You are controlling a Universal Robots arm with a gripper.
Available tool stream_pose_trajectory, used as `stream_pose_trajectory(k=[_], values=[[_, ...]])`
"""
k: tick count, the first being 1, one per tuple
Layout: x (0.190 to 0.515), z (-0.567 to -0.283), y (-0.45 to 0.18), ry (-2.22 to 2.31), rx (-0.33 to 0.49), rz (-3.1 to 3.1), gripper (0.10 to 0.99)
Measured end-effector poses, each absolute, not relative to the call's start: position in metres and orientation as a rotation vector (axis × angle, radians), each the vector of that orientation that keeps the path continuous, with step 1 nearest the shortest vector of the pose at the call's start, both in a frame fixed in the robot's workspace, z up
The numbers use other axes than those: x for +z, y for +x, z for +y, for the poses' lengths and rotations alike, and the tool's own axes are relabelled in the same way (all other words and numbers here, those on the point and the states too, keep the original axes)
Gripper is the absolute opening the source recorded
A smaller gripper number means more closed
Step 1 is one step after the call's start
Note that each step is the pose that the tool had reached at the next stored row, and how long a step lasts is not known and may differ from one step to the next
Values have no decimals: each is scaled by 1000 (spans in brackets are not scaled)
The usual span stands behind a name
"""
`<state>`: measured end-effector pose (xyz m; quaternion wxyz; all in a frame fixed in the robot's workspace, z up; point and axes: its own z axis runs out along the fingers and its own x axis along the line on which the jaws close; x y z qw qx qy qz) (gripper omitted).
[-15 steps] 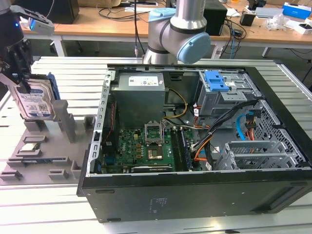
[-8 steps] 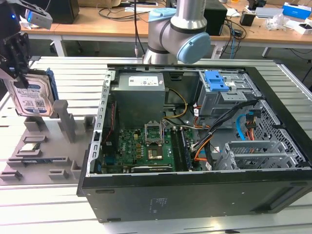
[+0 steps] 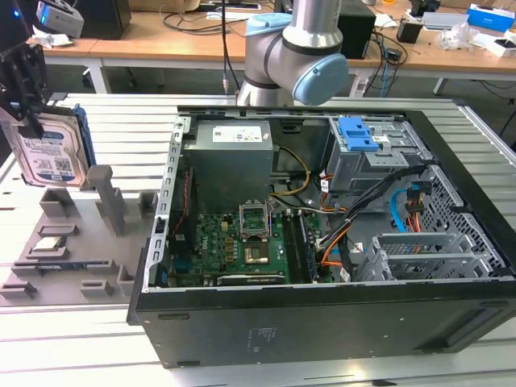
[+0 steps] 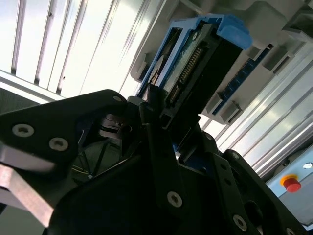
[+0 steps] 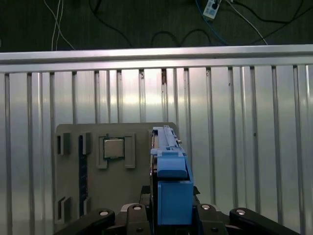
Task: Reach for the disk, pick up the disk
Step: 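Pick up the disk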
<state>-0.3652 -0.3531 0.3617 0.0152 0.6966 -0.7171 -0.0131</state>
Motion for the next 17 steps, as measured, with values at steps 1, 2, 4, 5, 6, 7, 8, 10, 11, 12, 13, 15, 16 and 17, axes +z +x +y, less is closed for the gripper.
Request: stream_pose_trajectory(k=[1, 2, 4, 5, 6, 7, 8, 10, 11, 12, 13, 15, 16, 17], values=[[363, -353, -365, 2168, -41, -2231, 365], [366, -353, -365, 2168, -41, -2231, 365], [369, -353, -365, 2168, -41, -2231, 365], [371, -353, -365, 2168, -41, -2231, 365], [374, -353, -365, 2167, -41, -2231, 365], [378, -353, -364, 2167, -42, -2231, 365], [380, -353, -364, 2167, -42, -2231, 365], [384, -353, -364, 2167, -42, -2231, 365], [387, -353, -364, 2167, -42, -2231, 365], [391, -353, -364, 2167, -42, -2231, 365], [395, -353, -364, 2167, -42, -2231, 365], [399, -353, -364, 2167, -43, -2230, 365], [403, -353, -364, 2167, -43, -2230, 365], [407, -353, -363, 2167, -43, -2230, 365]])
